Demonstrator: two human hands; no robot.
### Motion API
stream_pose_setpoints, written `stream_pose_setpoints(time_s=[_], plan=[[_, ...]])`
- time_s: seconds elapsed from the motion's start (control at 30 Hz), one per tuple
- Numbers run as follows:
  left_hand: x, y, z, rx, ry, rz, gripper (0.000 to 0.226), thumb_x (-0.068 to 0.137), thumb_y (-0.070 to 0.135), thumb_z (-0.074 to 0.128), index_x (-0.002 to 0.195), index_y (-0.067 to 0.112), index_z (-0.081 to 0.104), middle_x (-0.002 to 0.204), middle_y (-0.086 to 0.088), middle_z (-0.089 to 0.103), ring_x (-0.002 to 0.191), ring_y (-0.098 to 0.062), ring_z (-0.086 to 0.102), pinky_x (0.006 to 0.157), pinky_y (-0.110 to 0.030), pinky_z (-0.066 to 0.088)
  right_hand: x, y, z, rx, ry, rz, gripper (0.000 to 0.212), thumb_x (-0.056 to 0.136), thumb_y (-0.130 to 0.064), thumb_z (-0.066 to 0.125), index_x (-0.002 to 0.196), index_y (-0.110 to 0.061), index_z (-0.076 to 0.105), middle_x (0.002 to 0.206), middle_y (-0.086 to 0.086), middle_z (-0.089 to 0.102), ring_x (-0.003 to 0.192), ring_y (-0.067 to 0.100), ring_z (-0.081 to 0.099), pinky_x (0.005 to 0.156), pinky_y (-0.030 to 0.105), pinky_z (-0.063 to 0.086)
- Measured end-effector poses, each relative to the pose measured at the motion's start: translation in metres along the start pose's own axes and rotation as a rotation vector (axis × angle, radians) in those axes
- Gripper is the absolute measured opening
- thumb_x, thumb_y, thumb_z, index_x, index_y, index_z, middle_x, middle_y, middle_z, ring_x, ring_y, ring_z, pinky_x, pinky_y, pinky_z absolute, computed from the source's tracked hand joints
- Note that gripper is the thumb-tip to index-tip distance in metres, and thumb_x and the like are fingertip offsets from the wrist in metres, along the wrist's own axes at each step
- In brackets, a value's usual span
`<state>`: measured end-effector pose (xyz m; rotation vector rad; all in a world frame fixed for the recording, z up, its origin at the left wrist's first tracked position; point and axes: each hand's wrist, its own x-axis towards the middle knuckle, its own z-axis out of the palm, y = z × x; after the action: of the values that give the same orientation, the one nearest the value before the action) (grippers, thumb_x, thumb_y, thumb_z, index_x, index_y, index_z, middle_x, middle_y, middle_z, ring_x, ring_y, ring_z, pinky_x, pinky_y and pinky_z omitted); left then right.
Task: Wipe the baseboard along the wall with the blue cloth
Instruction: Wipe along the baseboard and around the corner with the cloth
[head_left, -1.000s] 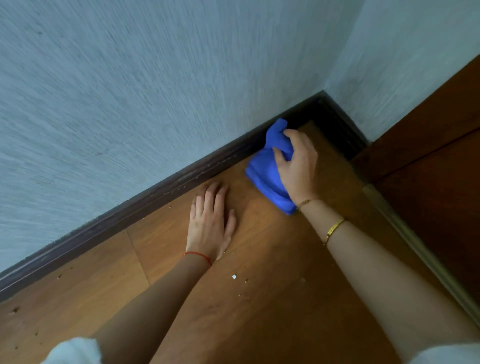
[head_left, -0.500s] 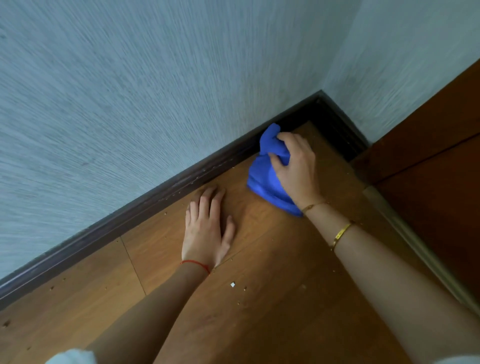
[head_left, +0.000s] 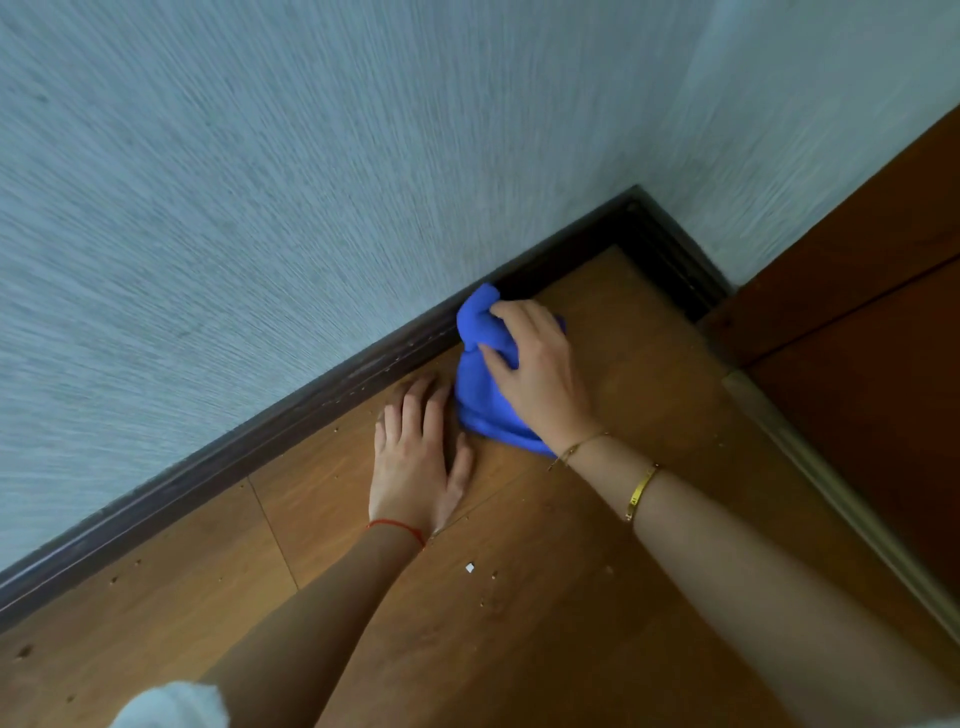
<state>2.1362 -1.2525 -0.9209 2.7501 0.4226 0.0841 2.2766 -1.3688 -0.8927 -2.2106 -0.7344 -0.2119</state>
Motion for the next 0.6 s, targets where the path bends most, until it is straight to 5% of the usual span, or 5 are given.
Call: stream_pose_setpoints(time_s=[0.1,0.3,0.5,0.6], plan=[[0.0,0.0,-0.001,0.001,-0.009,-0.002,0.058,0.094,0.042,0.044,0.145,0.014,0.043,0.149,-0.008,0.039,0.124,-0.029,0.041,0.11,-0.049,0.036,0.012,0.02,-0.014,-0.051,-0.021,0.019,0.032,0.08,-0.003,0.067,0.111,-0.005,0.063,0.103,0.011,0.062,0.095,0.03,0.059,0.087,0.035,0.047],[0.001,0.0,-0.001,0.016,-0.001,0.009,0.057,0.096,0.04,0.046,0.146,0.014,0.043,0.148,-0.008,0.04,0.124,-0.029,0.042,0.112,-0.047,0.033,0.035,0.036,-0.032,-0.097,0.211,0.279,0.023,0.077,-0.004,0.066,0.1,-0.003,0.061,0.096,0.014,0.059,0.094,0.033,0.059,0.083,0.041,0.048],[0.001,0.0,0.001,0.024,0.028,0.012,0.056,0.094,0.038,0.048,0.144,0.013,0.045,0.146,-0.009,0.042,0.119,-0.029,0.042,0.11,-0.041,0.027,0.008,0.0,0.001,-0.02,0.126,0.19,0.02,0.075,-0.003,0.073,0.089,-0.003,0.059,0.089,0.009,0.058,0.085,0.025,0.056,0.078,0.019,0.037],[0.0,0.0,0.0,0.015,0.016,0.003,0.057,0.094,0.04,0.045,0.145,0.014,0.044,0.147,-0.008,0.041,0.12,-0.03,0.043,0.11,-0.044,0.032,0.018,0.018,-0.01,0.001,0.198,0.254,0.016,0.076,-0.006,0.071,0.089,-0.003,0.062,0.086,0.011,0.06,0.082,0.028,0.058,0.075,0.023,0.039]])
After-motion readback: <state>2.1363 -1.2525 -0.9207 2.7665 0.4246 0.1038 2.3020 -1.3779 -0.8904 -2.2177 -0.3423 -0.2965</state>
